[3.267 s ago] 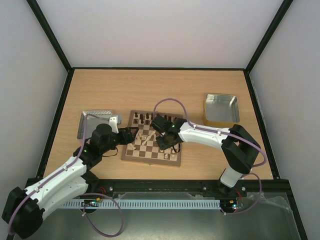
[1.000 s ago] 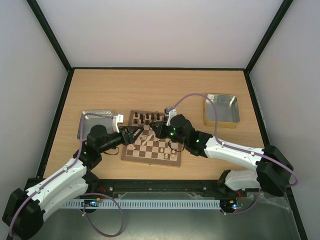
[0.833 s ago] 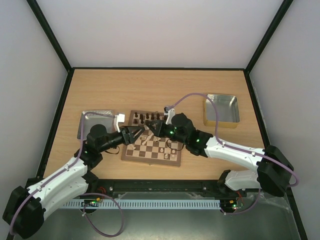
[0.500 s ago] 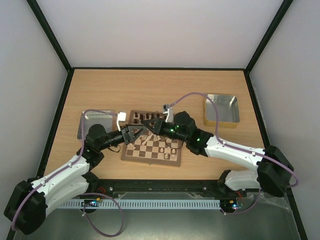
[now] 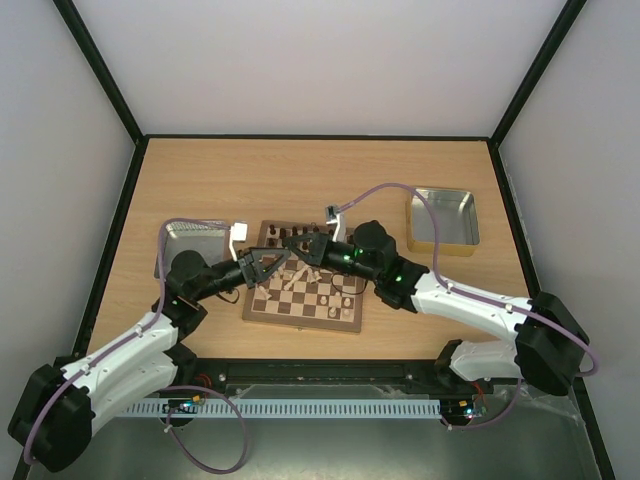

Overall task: Set up the chess pieces on the board
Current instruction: Pick up the chess piece from the chessboard.

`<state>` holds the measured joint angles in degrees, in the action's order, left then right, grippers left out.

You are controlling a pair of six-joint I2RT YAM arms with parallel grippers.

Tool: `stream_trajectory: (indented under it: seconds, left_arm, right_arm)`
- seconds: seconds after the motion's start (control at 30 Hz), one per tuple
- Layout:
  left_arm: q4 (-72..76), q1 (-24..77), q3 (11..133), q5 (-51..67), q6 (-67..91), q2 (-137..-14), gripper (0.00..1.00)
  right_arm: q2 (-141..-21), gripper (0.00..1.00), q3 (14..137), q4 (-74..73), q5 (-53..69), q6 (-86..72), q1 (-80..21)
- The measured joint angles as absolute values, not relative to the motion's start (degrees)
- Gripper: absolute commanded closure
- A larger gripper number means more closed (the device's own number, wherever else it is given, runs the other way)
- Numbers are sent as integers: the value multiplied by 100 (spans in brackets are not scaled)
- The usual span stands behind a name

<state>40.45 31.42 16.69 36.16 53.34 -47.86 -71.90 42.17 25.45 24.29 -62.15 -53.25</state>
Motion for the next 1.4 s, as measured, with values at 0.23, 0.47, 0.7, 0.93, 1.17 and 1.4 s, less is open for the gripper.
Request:
stream_trajectory:
  seconds: [0.23, 0.47, 0.7, 0.93, 1.17, 1.4]
  left_arm:
    - [4060, 3159, 1669, 3822, 5201, -4753, 97]
    - [3837, 3159, 1824, 4289, 4707, -4705, 97]
    - [3872, 3183, 1938, 4877, 4486, -4753, 97]
    - [3959, 3238, 2075, 5297, 4366, -4810, 97]
    - [4001, 3347, 2095, 5408, 4311, -4816, 97]
    - [3992, 3358, 2150, 5400, 4254, -4917, 85]
  right_arm:
    - [-7111, 69, 4283, 2401, 2639, -5935, -5356]
    - [-7002, 59, 4947, 1160, 3000, -5304, -5266]
    - [-6632, 63, 5487, -47, 3592, -4515, -5017]
    - [-6600, 55, 5986, -1192, 3896, -3673, -4993]
    - [-6624, 72, 6055, -1756, 4049, -3221, -4989]
    - [-6637, 95, 6090, -1879, 4198, -3085, -4989]
